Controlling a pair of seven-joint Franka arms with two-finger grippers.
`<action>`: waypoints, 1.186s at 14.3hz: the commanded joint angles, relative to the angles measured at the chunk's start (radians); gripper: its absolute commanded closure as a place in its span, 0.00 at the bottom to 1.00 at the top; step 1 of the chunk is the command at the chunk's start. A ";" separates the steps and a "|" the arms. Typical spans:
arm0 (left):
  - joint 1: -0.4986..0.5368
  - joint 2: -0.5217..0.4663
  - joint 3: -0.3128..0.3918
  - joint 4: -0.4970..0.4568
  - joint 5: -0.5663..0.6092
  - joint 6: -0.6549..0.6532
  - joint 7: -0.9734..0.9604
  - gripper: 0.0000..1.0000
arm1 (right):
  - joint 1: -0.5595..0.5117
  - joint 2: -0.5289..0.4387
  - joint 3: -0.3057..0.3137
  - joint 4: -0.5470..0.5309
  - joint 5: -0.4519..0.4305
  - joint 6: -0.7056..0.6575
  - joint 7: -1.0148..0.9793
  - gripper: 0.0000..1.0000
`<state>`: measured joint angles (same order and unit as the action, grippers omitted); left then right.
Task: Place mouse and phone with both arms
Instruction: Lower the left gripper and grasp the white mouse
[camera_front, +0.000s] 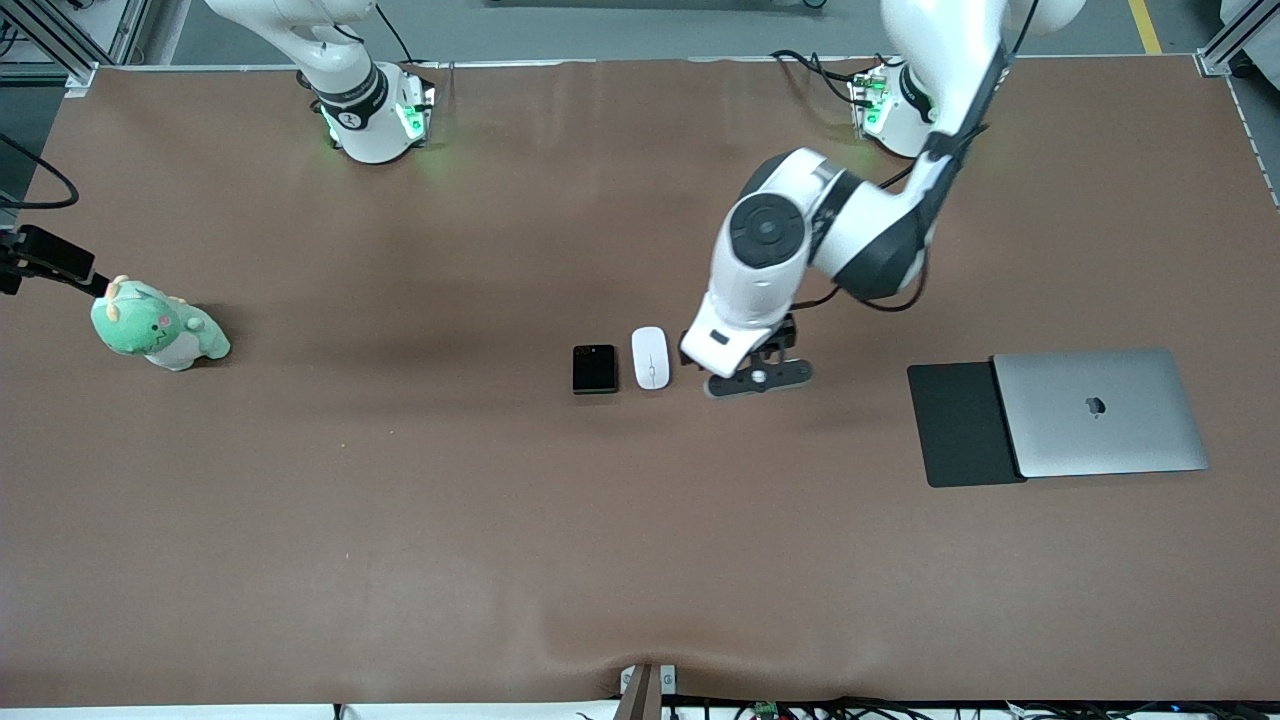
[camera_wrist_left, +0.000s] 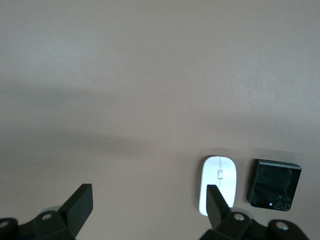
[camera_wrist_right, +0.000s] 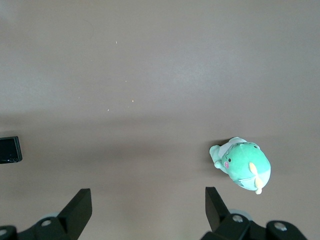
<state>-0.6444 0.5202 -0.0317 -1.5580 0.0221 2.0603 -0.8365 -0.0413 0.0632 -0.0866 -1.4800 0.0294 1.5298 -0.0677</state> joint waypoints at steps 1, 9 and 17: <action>-0.049 0.082 0.009 0.049 0.024 0.041 -0.059 0.00 | -0.019 0.000 0.010 0.001 0.021 -0.005 -0.018 0.00; -0.107 0.218 0.007 0.064 0.021 0.182 -0.142 0.00 | -0.023 0.000 0.010 0.001 0.027 -0.013 -0.029 0.00; -0.147 0.314 0.012 0.107 0.021 0.262 -0.164 0.00 | -0.028 0.001 0.013 -0.002 0.029 -0.010 -0.057 0.00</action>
<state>-0.7806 0.8021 -0.0318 -1.4974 0.0221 2.3121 -0.9654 -0.0598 0.0632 -0.0856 -1.4822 0.0392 1.5256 -0.1094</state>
